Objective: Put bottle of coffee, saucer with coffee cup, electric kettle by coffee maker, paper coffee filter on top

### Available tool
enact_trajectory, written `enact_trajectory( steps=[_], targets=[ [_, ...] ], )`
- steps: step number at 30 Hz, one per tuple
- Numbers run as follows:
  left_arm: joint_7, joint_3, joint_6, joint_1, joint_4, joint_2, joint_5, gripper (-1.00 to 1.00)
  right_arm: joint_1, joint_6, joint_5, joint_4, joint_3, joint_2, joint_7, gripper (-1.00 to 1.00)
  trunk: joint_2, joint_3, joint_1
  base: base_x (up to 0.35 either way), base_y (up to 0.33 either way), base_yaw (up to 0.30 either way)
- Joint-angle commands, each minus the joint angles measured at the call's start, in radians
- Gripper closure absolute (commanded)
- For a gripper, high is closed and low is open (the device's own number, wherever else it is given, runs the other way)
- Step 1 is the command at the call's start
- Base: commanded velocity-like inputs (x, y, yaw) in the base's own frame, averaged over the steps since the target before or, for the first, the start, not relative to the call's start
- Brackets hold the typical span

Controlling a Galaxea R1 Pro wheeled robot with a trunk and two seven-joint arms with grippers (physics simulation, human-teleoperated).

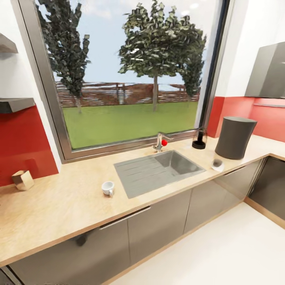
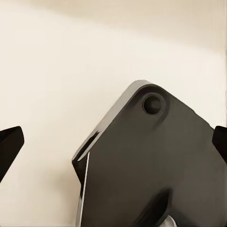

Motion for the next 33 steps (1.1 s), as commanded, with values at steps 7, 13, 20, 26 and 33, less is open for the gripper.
enact_trajectory(
  steps=[7,13,20,26,33],
  targets=[
    [-0.004,0.001,0.0,0.001,-0.002,0.0,0.01,-1.0,-0.001,-0.005,0.004,0.003,-0.009,-0.001,0.003,1.0,-0.001,-0.001,0.001,0.187,-0.252,0.164],
    [-0.004,0.001,0.0,0.001,-0.002,0.0,0.009,-1.0,-0.001,-0.005,0.004,0.003,-0.009,-0.002,0.003,1.0,-0.001,-0.001,0.001,0.205,-0.253,0.021],
    [-0.004,0.001,0.0,0.001,-0.002,-0.001,0.008,-1.0,-0.001,-0.005,0.004,0.003,-0.009,-0.001,0.003,1.0,-0.001,-0.001,0.001,0.2,-0.276,0.002],
    [-0.004,0.001,0.0,0.001,-0.002,-0.002,0.008,-1.0,-0.001,-0.005,0.004,0.003,-0.009,-0.002,0.003,1.0,-0.001,-0.001,0.001,0.188,-0.287,0.0],
    [-0.004,0.001,0.0,0.001,-0.002,-0.008,0.007,-1.0,-0.001,-0.005,0.004,0.003,-0.009,-0.002,0.003,1.0,-0.001,-0.001,0.001,0.165,-0.298,0.0]
  ],
)
